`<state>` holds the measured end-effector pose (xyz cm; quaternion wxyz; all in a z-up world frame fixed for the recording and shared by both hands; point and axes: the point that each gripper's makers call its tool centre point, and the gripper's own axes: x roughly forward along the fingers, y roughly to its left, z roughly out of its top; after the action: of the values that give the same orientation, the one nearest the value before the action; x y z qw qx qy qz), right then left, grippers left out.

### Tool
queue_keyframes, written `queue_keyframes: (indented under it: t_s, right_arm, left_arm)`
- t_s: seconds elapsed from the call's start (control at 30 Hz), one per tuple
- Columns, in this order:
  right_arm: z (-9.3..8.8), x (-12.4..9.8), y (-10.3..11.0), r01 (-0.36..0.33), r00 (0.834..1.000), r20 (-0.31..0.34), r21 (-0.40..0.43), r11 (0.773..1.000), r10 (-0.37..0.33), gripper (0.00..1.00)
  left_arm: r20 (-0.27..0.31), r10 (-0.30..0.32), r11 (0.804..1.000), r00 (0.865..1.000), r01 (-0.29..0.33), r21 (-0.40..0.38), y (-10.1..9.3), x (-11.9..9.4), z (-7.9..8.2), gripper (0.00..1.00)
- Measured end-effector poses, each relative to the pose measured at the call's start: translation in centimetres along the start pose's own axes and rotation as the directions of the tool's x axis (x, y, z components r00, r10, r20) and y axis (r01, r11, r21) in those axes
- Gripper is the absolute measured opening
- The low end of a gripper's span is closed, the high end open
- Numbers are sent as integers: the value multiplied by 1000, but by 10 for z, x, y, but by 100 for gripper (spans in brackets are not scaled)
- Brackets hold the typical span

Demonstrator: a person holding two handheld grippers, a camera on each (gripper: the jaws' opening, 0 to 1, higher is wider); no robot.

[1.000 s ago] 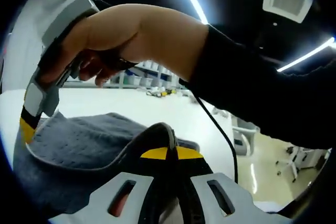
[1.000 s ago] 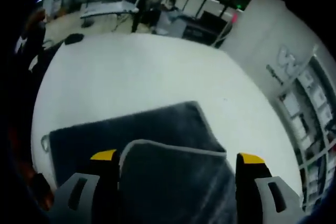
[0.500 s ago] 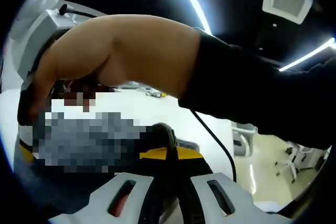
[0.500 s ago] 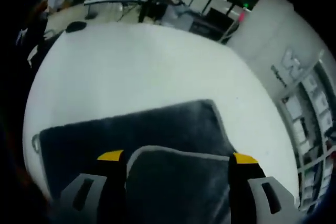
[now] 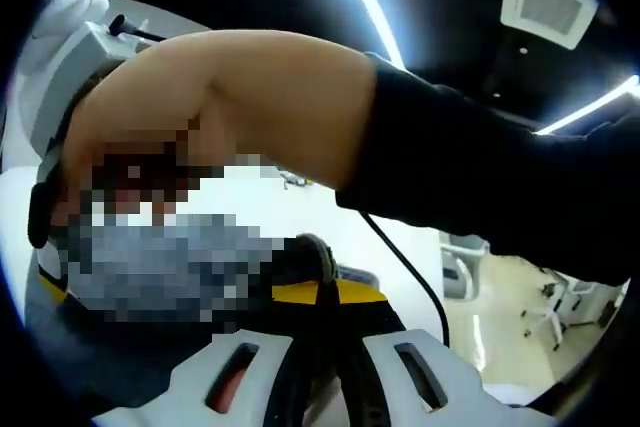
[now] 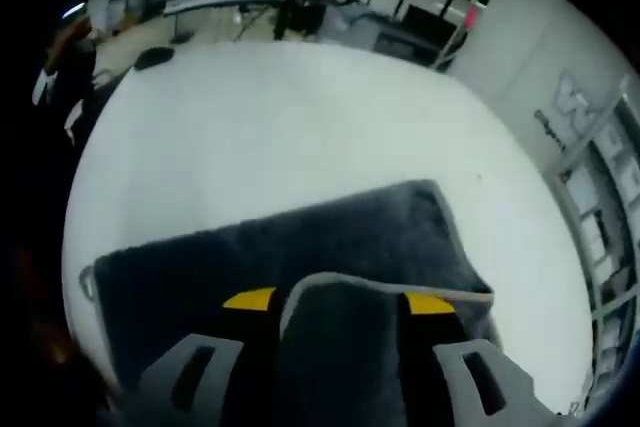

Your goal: Open the folded towel by lifting each exposed corner and separating the folded layers until the towel lies flat within the target outline without major curled edges

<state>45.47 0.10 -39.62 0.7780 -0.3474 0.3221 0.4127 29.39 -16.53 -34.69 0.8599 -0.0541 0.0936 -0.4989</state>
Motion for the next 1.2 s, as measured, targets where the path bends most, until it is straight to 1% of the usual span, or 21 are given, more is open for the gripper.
queue_keyframes:
  t_s: [0.1,0.17,0.23,0.33,0.43,0.47,0.5,0.53,0.67,0.73,0.77,0.8,0.83,0.9,0.93,0.97,1.2]
  right_arm:
    - [-2,2,5,-24,1000,-3,0,1000,24,35]
    - [-3,5,9,-42,999,-7,-3,999,42,35]
    - [-5,5,13,-48,999,-15,-10,999,48,30]
    - [-2,4,13,-50,999,-13,-18,999,50,22]
    - [-1,3,17,-63,998,-16,-18,998,63,13]
    - [-3,5,22,-76,997,-26,-22,997,75,11]
    - [-4,6,24,-78,996,-34,-29,997,77,12]
    - [-6,7,26,-82,996,-40,-50,995,80,11]
    - [-7,8,34,-96,994,-52,-69,993,93,0]
    - [-6,6,33,-88,995,-53,-90,992,84,0]
    - [-5,4,33,-90,995,-48,-94,992,86,0]
    - [-3,1,34,-99,995,-36,-84,992,96,0]
    - [-2,0,33,-102,994,-35,-68,993,99,0]
    - [-1,-2,30,-97,995,-30,-64,993,96,0]
    - [1,-2,25,-96,995,-30,-62,993,94,0]
    - [1,-2,24,-96,995,-32,-60,994,94,0]
    - [1,-1,26,-98,995,-34,-60,993,97,0]
  left_arm:
    - [0,2,1000,1000,-2,-5,1,-1,-1,2]
    - [1,1,1000,1000,-1,-5,0,-1,-1,2]
    - [2,0,1000,1000,0,-5,0,-1,-1,2]
    - [4,1,1000,1000,-1,-8,0,-2,-1,2]
    - [5,1,1000,1000,-1,-8,0,-3,-1,2]
    - [5,0,1000,1000,0,-8,0,-3,-1,2]
    - [5,0,1000,1000,0,-7,-1,-3,-1,2]
    - [5,-1,1000,1000,1,-8,-1,-3,-1,2]
    - [8,2,1000,1000,-2,-8,0,-5,-1,2]
    - [12,-7,1000,1000,7,-17,0,-8,0,2]
    - [23,-11,1000,1000,12,-26,0,-9,3,1]
    - [38,-12,999,999,13,-33,0,-11,6,1]
    - [42,-17,999,999,18,-36,-1,-13,9,1]
    - [49,-21,999,999,23,-38,-2,-14,12,1]
    - [54,-22,999,998,24,-37,-3,-13,13,1]
    - [55,-23,999,998,25,-37,-3,-13,13,1]
    - [51,-30,999,998,32,-30,-5,-11,10,1]
